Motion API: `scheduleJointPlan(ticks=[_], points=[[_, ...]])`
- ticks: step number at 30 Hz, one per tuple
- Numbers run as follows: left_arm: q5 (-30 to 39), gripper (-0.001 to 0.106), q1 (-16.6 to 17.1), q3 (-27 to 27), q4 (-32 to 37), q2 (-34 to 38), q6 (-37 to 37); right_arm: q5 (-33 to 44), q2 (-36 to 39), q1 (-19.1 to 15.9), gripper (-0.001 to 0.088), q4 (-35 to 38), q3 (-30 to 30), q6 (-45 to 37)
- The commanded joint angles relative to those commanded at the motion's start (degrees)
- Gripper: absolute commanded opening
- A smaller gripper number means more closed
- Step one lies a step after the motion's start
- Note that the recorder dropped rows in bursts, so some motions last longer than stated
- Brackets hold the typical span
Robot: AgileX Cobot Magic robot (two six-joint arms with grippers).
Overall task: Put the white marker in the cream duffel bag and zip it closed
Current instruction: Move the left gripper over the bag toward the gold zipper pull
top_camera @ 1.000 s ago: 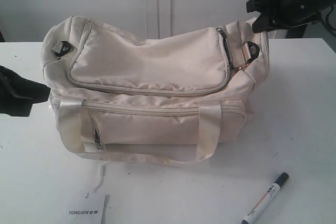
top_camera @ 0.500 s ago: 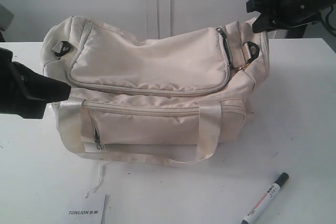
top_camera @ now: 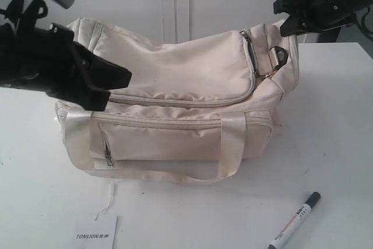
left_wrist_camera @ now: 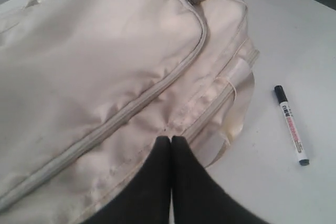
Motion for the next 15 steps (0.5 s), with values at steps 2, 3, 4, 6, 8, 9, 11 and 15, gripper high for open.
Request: scheduleJointPlan(ticks=[2, 3, 4, 6, 8, 9, 11, 15], points=[[-0.32, 0.0, -0.87, -1.78, -0.11, 1.78, 0.83, 0.0, 0.0, 0.0, 0.0, 0.0, 0.0, 0.0], [-0.32, 0.0, -1.38, -2.75, -0.11, 2.75, 1.09, 0.0, 0.0, 0.0, 0.0, 0.0, 0.0, 0.0], [-0.32, 0.0, -1.92, -3.71, -0.11, 3.74, 1.13, 0.0, 0.0, 0.0, 0.0, 0.0, 0.0, 0.0], [-0.32, 0.0, -3.05, -5.71, -0.11, 5.56, 1.23, 0.0, 0.0, 0.0, 0.0, 0.0, 0.0, 0.0], [-0.32, 0.0, -4.36, -7.48, -0.11, 7.42, 1.23, 0.0, 0.0, 0.0, 0.0, 0.0, 0.0, 0.0], [-0.65, 0.0, -5.17, -8.35, -0.11, 8.4, 1.23, 0.0, 0.0, 0.0, 0.0, 0.0, 0.0, 0.0], [-1.21, 0.0, -6.72, -9.94, 0.02, 10.33, 1.23, -0.11, 0.0, 0.0, 0.0, 0.0, 0.0, 0.0], [-1.09, 0.0, -8.43, -13.13, 0.71, 13.64, 1.37, -0.11, 0.0, 0.0, 0.0, 0.0, 0.0, 0.0]])
